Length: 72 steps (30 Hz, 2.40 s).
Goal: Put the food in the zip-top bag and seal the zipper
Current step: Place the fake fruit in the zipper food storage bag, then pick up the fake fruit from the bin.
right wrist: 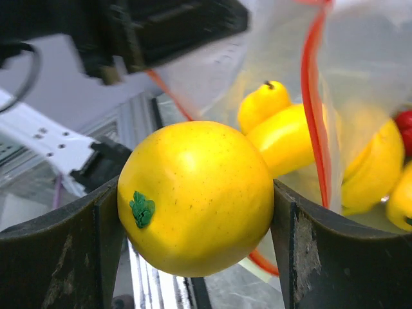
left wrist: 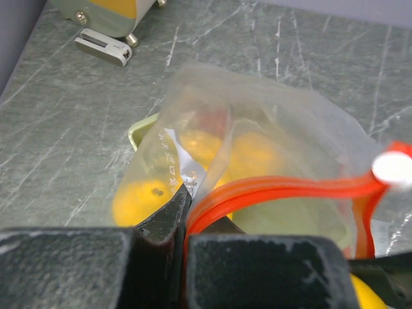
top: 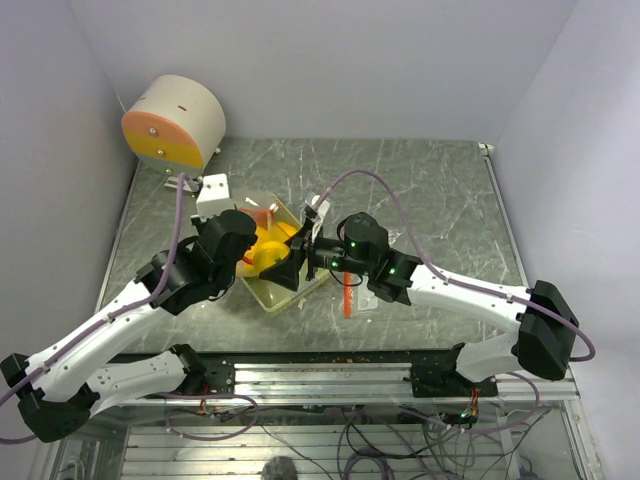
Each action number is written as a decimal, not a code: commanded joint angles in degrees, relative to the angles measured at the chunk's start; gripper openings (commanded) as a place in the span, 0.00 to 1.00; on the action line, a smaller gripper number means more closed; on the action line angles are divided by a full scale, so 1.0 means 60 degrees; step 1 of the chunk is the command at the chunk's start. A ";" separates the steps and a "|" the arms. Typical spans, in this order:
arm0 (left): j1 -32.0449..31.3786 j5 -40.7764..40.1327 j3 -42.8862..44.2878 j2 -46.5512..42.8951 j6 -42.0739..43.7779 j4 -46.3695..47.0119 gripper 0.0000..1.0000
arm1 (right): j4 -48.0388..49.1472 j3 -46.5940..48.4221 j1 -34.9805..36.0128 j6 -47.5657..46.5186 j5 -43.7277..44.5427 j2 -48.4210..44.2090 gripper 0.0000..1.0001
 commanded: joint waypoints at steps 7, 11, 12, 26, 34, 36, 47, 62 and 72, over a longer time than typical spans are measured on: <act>-0.0031 0.1203 0.0208 -0.0602 -0.0372 0.0220 0.07 | -0.0423 0.0635 -0.0043 -0.0056 0.4336 0.0540 0.56; -0.0026 0.1692 -0.0201 -0.0942 -0.0590 0.0462 0.07 | -0.0578 0.1366 -0.0044 -0.0066 0.4920 0.0895 0.60; -0.0034 0.1783 -0.0316 -0.1033 -0.0610 0.0604 0.07 | -0.0558 0.1518 -0.0042 -0.0052 0.4835 0.0986 0.62; -0.0025 0.1730 -0.1398 -0.1558 -0.1073 0.1193 0.07 | -0.0739 0.1993 0.0022 0.0124 0.3725 0.1395 1.00; -0.0031 0.1057 -0.1336 -0.1404 -0.1308 0.0708 0.07 | -0.0778 0.1343 0.0024 -0.0214 0.3818 -0.0071 1.00; -0.0034 0.0889 -0.1250 -0.1418 -0.1421 0.0562 0.07 | -0.0833 0.1007 0.0023 -0.0247 0.4303 -0.0633 1.00; -0.0023 -0.1484 0.0174 -0.2626 -0.1628 -0.1285 0.07 | -0.3320 0.1463 -0.0326 0.0338 0.6749 -0.0131 0.97; -0.0034 -0.1864 0.0285 -0.3771 -0.1095 -0.1627 0.07 | -0.4720 0.4863 -0.1028 0.2377 0.6222 0.4939 0.90; -0.0024 -0.1688 0.0253 -0.3910 -0.0726 -0.1526 0.07 | -0.4857 0.5571 -0.0928 0.2959 0.6336 0.6321 0.87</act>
